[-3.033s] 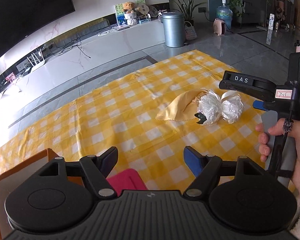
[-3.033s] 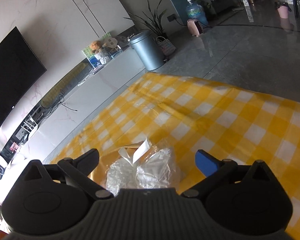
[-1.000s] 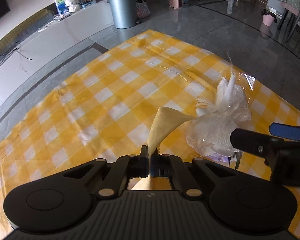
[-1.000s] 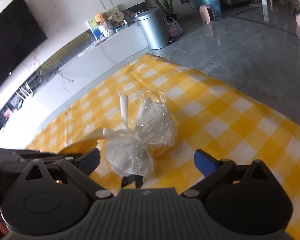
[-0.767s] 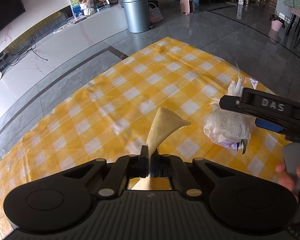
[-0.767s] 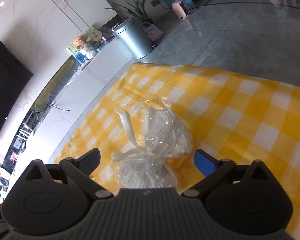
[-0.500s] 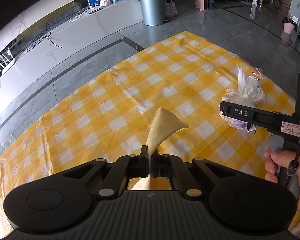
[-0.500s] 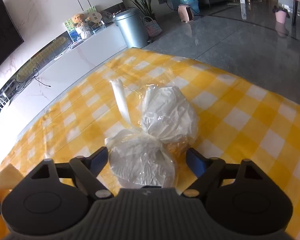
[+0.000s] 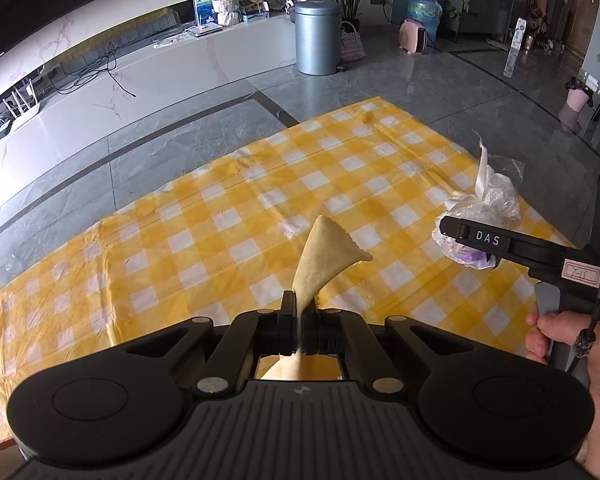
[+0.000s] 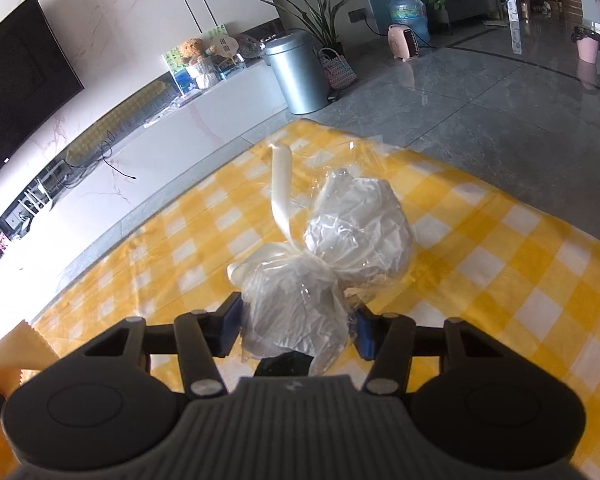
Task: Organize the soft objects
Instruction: 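Carry the yellow cloth and white bag bundle over the white box with both tools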
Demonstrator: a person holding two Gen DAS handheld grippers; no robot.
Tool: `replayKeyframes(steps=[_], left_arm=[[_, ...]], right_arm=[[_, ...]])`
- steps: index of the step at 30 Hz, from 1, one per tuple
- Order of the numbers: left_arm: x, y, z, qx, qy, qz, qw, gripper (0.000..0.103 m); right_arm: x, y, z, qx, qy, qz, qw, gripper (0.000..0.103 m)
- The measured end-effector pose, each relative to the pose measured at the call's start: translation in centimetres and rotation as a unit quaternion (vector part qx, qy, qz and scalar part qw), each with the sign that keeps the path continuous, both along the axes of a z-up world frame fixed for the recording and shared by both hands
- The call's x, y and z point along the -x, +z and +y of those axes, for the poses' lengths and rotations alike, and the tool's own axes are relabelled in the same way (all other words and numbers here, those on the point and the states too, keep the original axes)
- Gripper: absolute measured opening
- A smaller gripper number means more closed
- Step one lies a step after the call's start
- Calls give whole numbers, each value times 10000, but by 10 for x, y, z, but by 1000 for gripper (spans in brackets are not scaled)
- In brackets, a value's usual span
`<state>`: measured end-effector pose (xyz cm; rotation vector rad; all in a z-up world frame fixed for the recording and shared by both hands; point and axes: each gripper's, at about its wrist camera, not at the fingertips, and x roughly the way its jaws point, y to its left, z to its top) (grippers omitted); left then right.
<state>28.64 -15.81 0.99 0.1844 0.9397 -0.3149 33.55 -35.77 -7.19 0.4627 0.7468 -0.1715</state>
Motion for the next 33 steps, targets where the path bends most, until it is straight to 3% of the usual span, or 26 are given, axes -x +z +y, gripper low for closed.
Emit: replayKeyframes(steps=[4,9,12,16,21,23,26,31,33], left_arm=[[29,30,25,175,-36,-271,9995,2],[78,61,87,645,403,-596,9953,2],[107,69,118,555,730,-847,9922,2],[145,74,159,897,1110,-734,9870,2],[191,68,197,1262,1391,-764,9792,2],[198,59,209,1523,1568,-631,9738,2],[203,49,218,1501,1707,-596,9720,2],[216,27,235,1438,1779,-338,9729,2],[223,13,243,1554,1808,-173,9710,2]], right_arm=[[13,22,5,-180,217,-315,9991,55],[29,47,13,-499,434,-617,9959,55],[41,67,27,-570,629,-894,9924,55],[64,98,54,-658,1097,-1369,9823,55],[99,133,98,-791,1985,-1763,9609,55],[113,148,123,-656,2425,-1868,9497,55],[130,162,165,-353,3090,-1889,9315,55],[140,152,239,-44,4177,-1569,8949,55],[139,141,263,183,4426,-1329,8866,55]])
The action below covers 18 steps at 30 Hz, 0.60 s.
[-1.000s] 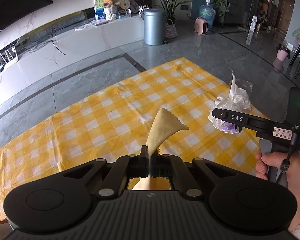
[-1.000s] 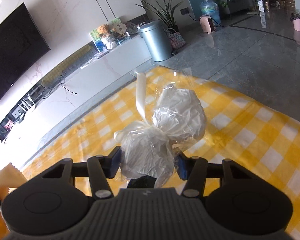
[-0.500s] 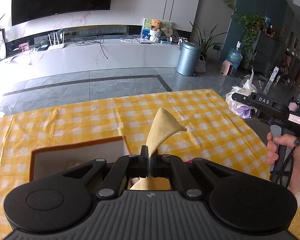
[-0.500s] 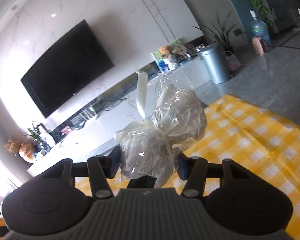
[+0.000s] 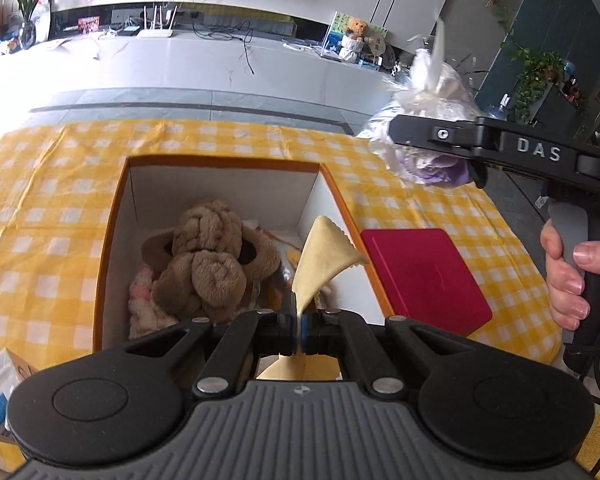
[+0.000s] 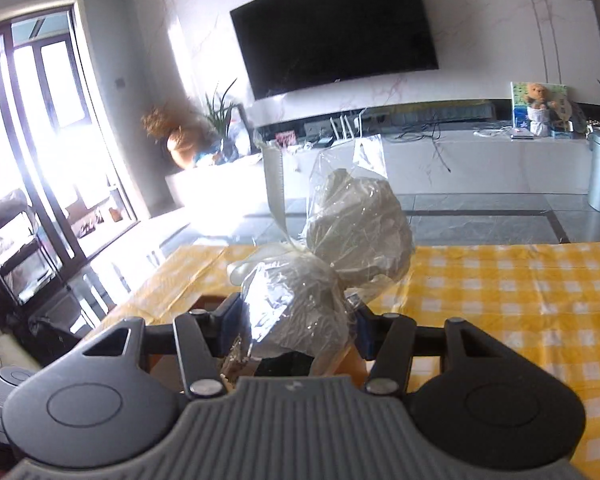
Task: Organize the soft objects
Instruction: 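Carry the yellow cloth and white bag bundle over the white box with both tools, then open the left gripper to drop the cloth while the right releases the bag into the box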
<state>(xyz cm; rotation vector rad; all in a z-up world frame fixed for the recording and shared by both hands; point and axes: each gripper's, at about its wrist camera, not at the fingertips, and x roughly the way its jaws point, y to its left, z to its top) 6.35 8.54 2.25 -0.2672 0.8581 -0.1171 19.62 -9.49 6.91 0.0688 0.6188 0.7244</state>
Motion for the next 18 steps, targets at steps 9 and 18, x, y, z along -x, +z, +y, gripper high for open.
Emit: replayKeyframes(steps=[9,18], left_arm=[[11,-44,3,-62,-455,458,9979,2],[27,-41,-5,-1050,-84,109,9944,23]], right_arm=[[-5,-60,96,2282,626,57,9716,55],[-26,-100,142,3917,685,96,9175,57]])
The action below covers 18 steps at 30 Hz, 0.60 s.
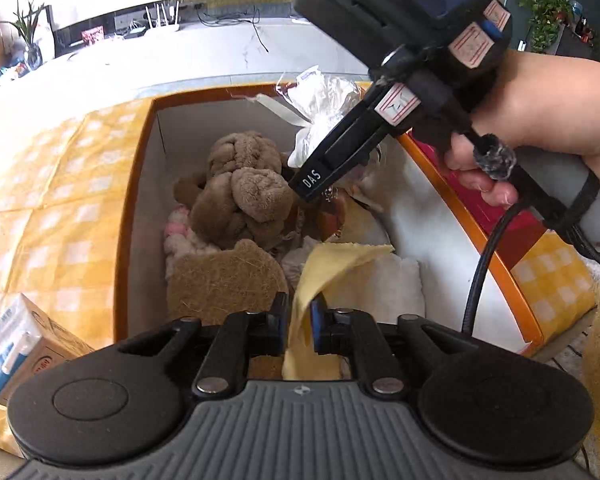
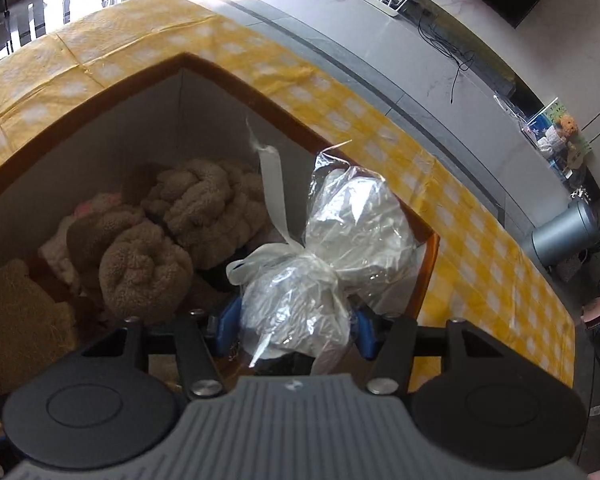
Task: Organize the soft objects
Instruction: 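Open the left gripper to drop the cloth while the right releases the bag into the box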
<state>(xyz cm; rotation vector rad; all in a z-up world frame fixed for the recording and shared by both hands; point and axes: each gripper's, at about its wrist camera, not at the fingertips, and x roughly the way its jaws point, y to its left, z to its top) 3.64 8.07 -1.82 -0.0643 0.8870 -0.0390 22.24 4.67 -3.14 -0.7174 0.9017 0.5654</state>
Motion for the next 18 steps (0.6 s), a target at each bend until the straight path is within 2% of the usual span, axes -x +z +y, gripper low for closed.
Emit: replayKeyframes(steps=[3,6,7,10,12,13,15,18], left_arm=[[8,10,1,-83,92,-166,9998,39],[14,19,1,-150,104,-390,9991,58],[16,22,1,-157,106,-462,9988,64],[22,32,1,-119,174,-740,9970,82],[25,38,-1,-93,139,-991,9949,84],[27,42,-3,-88,114,-1109,9937,90],[31,49,-6,-81,114,-1317,9912,94],[36,59,-9,78,242,-1542,9877,94]], right_arm=[[2,-2,9,189,-40,-67,9998,63],[7,-2,9,285,-96,-186,9994,78],[11,0,6,200,-110,-192,9996,85],[23,17,-13,-443,-259,-143,9986,88],[29,33,-29,-968,-491,-211,9939,96],[33,43,-40,-1290,-682,-290,9889,100],[37,60,-67,-2054,-1051,-266,9727,100],[46,81,-110,-3030,-1697,-419,9368,100]])
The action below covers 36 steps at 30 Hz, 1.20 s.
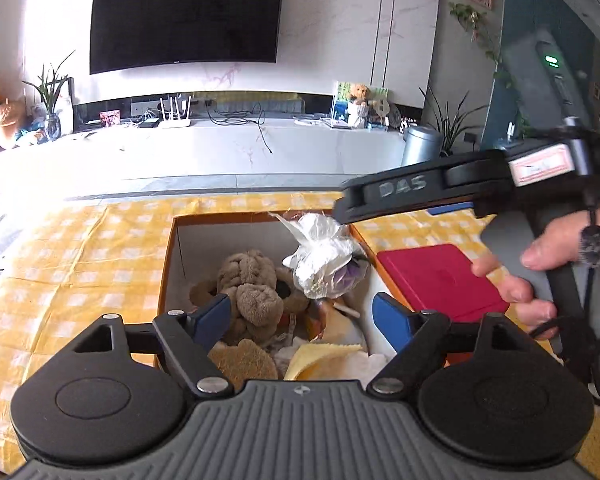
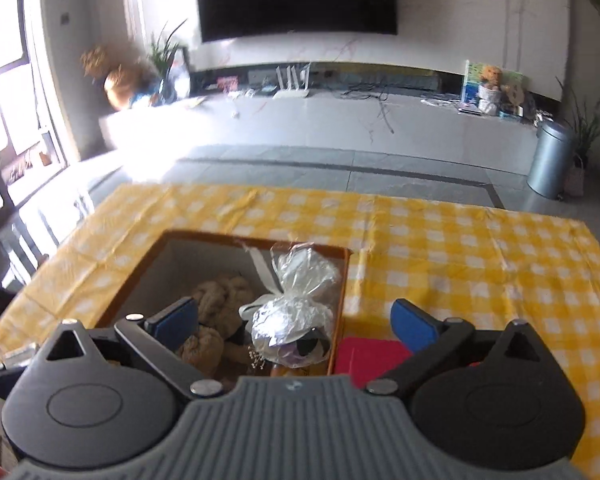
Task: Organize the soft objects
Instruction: 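Open the left gripper to drop the cloth while the right releases the bag into the box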
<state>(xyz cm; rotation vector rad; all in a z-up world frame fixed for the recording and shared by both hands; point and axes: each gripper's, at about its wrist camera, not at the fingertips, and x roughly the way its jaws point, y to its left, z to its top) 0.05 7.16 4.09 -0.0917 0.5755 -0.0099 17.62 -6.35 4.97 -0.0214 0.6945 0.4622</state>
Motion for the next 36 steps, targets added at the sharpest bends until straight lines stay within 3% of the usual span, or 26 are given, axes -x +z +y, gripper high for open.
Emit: replayKeyframes(steps=[5,11,15,18,22,24,25,26,27,29,33,36], left_arm=[[5,10,-5,-239,325,-465,9981,94],[15,24,-15,-461,479,-1151,9911,96],[18,29,-21,-528,562,-1496,9857,96],[16,29,-20,-465,670,-1592,9839,96],[6,21,-12,-612,884,-1457,9835,96],[1,17,-7,-672,1014,-1361,9832,96],[-1,14,-4,-704,1067,-1306,9832,96],[-2,12,-2,-737,1084,-1282,9830,96],[-4,9,-1,-772,1091,-1259,9830,95],[-7,5,3,-789,1128,-1145,9838,93],[-10,-2,13,-619,1231,-940,9860,92],[-11,-5,17,-577,1283,-829,9866,92]], right_arm=[[30,16,-49,-779,-776,-237,9937,100],[72,17,-62,-518,-973,-911,9897,100],[85,-3,-74,-781,-1108,-874,9869,100],[84,-13,-71,-609,-1104,-742,9892,100],[87,-13,-59,-561,-847,-1000,9898,100],[78,-11,-55,-791,-644,-1033,9894,79],[68,-10,-49,-846,-569,-905,9907,53],[55,-10,-42,-825,-486,-701,9929,40],[45,-9,-35,-797,-390,-593,9943,36],[16,-11,-13,-735,-102,-428,9963,17],[-39,-26,34,-249,173,54,9995,16],[-70,-48,67,438,161,332,9984,15]])
